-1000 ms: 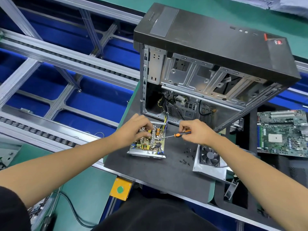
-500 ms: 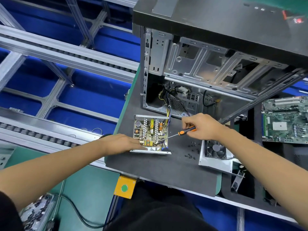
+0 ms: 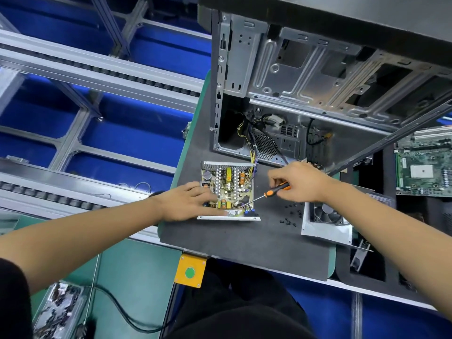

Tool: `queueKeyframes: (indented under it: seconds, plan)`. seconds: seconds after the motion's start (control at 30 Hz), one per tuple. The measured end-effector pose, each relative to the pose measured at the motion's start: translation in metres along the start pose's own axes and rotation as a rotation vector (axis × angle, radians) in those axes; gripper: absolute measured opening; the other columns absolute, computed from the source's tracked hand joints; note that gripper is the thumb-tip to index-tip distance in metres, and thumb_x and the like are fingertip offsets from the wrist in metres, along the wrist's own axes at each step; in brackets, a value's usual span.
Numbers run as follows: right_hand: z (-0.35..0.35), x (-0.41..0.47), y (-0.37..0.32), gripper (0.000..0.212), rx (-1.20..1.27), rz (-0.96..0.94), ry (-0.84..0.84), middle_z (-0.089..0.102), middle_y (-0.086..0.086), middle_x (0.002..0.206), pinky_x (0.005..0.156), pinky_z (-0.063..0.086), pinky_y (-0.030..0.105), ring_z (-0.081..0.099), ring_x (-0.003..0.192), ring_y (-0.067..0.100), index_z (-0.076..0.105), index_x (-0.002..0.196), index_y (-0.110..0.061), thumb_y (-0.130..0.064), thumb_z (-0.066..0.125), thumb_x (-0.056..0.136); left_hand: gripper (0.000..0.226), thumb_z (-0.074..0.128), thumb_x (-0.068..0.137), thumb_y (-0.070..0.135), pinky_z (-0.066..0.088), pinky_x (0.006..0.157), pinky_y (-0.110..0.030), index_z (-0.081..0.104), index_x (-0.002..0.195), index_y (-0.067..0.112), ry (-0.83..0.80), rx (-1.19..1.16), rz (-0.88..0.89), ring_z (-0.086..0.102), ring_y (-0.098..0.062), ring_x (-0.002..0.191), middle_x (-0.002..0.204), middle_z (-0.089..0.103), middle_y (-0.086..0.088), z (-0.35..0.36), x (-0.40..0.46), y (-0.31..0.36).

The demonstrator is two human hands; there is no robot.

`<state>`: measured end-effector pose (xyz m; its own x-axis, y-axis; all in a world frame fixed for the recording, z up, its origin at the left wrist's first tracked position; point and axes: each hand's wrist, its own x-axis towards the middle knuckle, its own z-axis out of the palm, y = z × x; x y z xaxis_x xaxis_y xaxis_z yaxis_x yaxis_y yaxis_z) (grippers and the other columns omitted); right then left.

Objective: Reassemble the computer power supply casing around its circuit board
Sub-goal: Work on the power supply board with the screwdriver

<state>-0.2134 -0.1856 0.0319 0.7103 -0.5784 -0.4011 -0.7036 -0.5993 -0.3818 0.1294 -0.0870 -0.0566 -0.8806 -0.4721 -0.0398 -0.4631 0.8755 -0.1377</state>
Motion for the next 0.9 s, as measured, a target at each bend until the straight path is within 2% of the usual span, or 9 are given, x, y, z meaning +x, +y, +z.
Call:
queueKeyframes:
  seconds: [0.13, 0.27, 0.47, 0.67, 0.8, 0.9]
  plan:
    - [0.003, 0.002, 0.000, 0.013, 0.007, -0.011, -0.013, 0.066, -0.011, 0.077, 0.060, 0.040, 0.025, 0.059, 0.071, 0.013, 0.058, 0.088, -0.029, -0.029, 0.057, 0.075, 0.078, 0.032, 0.086, 0.000, 0.028, 0.102, -0.033, 0.040, 0.152, 0.041, -0.163, 0.039, 0.036, 0.056, -0.024, 0.118, 0.128, 0.059, -0.002, -0.002, 0.000, 0.000]
    - [0.006, 0.004, 0.002, 0.018, 0.008, -0.023, -0.005, 0.064, -0.012, 0.075, 0.058, 0.038, 0.024, 0.057, 0.070, 0.012, 0.055, 0.087, -0.030, -0.036, 0.048, 0.071, 0.071, 0.035, 0.085, 0.002, 0.031, 0.103, -0.033, 0.054, 0.144, 0.036, -0.159, 0.035, 0.053, 0.057, -0.024, 0.111, 0.123, 0.067, -0.001, -0.005, 0.005, 0.000]
    - [0.007, 0.004, 0.003, 0.012, -0.023, -0.052, -0.004, 0.062, -0.013, 0.073, 0.058, 0.038, 0.025, 0.055, 0.068, 0.010, 0.053, 0.084, -0.030, -0.033, 0.052, 0.073, 0.077, 0.031, 0.076, 0.002, 0.032, 0.102, -0.035, 0.056, 0.143, 0.033, -0.180, 0.005, 0.065, 0.065, -0.025, 0.101, 0.123, 0.069, -0.003, -0.011, 0.016, 0.003]
    - [0.006, 0.003, 0.002, 0.010, -0.044, -0.071, -0.008, 0.060, -0.014, 0.070, 0.057, 0.038, 0.027, 0.056, 0.067, 0.013, 0.049, 0.083, -0.035, -0.037, 0.049, 0.073, 0.078, 0.031, 0.077, 0.003, 0.034, 0.104, -0.035, 0.034, 0.149, 0.033, -0.175, 0.002, 0.046, 0.063, -0.024, 0.100, 0.125, 0.069, -0.001, -0.009, 0.013, 0.005]
    - [0.007, 0.002, 0.003, 0.011, -0.041, -0.076, -0.009, 0.055, -0.016, 0.066, 0.055, 0.033, 0.025, 0.054, 0.064, 0.011, 0.047, 0.082, -0.036, -0.039, 0.047, 0.072, 0.080, 0.030, 0.077, 0.003, 0.035, 0.103, -0.034, 0.034, 0.151, 0.033, -0.157, 0.018, 0.047, 0.054, -0.024, 0.102, 0.126, 0.067, -0.001, -0.004, 0.013, 0.005]
    - [0.007, 0.001, 0.003, 0.009, -0.048, -0.082, -0.010, 0.056, -0.015, 0.065, 0.054, 0.029, 0.024, 0.054, 0.064, 0.012, 0.046, 0.081, -0.036, -0.038, 0.048, 0.072, 0.085, 0.027, 0.078, 0.000, 0.034, 0.102, -0.033, 0.029, 0.155, 0.034, -0.166, 0.024, 0.039, 0.053, -0.024, 0.102, 0.128, 0.064, 0.000, 0.002, 0.014, 0.007]
